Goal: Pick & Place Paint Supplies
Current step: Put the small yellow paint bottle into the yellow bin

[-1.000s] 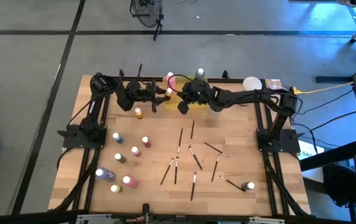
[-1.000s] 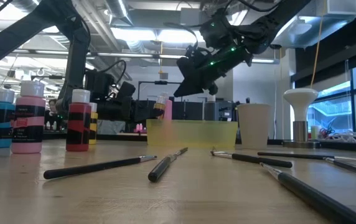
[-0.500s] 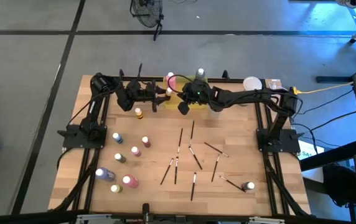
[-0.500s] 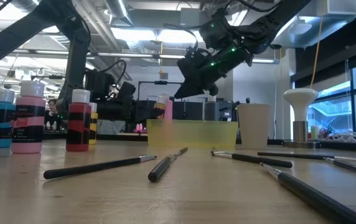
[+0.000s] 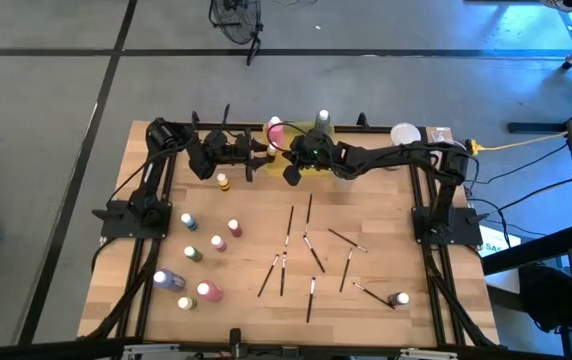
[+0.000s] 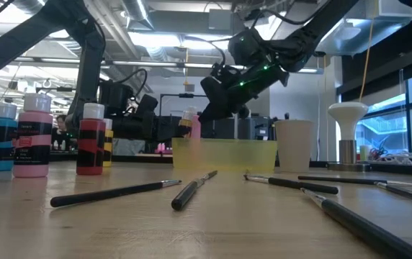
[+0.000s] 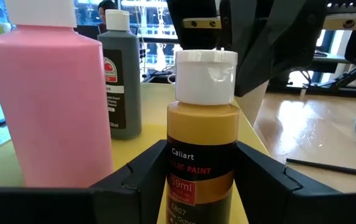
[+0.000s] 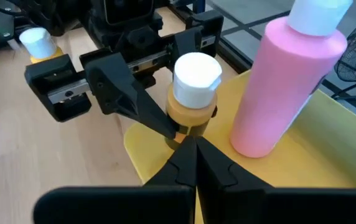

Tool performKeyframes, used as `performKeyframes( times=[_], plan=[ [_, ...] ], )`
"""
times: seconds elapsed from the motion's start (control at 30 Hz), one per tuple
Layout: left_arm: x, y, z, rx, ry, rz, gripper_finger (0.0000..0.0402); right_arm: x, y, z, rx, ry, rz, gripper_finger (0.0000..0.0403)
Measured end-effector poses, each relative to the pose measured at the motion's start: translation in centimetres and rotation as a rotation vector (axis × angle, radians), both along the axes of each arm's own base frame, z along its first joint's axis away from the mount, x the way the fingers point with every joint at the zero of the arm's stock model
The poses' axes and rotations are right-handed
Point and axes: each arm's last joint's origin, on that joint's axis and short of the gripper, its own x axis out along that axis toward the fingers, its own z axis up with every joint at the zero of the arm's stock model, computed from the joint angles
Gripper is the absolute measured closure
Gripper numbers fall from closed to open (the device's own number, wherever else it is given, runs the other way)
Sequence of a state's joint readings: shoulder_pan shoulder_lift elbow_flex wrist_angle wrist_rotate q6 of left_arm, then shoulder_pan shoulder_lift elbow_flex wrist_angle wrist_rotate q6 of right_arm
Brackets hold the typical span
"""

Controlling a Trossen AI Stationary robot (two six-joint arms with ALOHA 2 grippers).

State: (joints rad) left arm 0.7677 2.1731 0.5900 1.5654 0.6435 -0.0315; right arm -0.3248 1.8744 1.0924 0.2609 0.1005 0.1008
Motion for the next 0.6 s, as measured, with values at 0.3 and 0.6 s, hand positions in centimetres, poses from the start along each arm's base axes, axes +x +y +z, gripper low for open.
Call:
performKeyframes(
  times=[0.3,0.6],
  plan=[
    [0.15,-0.17,0.00,-0.006,-0.001,-0.007,0.0230,-0.07,-0.23,0.01,0.014,-0.007,0.019,0.0403],
    [0.15,-0.18,0.00,-0.006,0.000,-0.008,0.0228,-0.12,-0.61,0.14,-0.002,-0.016,0.019,0.0403]
  ],
)
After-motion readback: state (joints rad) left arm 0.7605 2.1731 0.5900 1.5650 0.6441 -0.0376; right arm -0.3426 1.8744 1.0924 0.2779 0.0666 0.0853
